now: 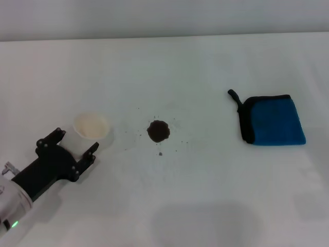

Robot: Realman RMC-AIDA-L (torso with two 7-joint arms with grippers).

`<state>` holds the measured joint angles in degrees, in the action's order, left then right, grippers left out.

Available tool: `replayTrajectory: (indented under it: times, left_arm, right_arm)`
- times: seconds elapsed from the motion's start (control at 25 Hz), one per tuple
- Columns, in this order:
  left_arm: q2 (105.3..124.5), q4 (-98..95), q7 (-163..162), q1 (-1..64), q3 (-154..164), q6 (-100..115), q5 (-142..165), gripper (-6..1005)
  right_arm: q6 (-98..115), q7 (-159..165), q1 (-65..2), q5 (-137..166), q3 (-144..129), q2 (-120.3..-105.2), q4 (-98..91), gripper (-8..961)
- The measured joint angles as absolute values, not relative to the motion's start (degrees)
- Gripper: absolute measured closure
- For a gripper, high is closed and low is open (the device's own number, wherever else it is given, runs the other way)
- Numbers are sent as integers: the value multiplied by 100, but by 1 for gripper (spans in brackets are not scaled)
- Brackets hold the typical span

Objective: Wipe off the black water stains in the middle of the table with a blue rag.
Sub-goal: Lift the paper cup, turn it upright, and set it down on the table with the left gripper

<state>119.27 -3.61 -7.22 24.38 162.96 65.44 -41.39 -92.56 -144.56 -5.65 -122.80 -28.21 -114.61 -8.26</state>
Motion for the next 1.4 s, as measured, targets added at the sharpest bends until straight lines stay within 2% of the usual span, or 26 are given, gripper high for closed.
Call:
replayTrajectory:
  times: [0.28,0.6,1.4]
  left_arm:
    - [11927,-617,254,2049,16295,6842,-4694,392]
    - [11941,-678,563,1887,16295,6944,-4842,401]
    - [11939,-682,-970,2250,16295,6794,-4832,409]
  right_arm:
    - [-9134,-14456,-585,-12256,-2828,-11452,-826,81]
    - [-9100,-14447,-616,-12243,-2857,-11452,-873,81]
    - [-9148,-14431,-581,-12219,-2923,-11452,-861,81]
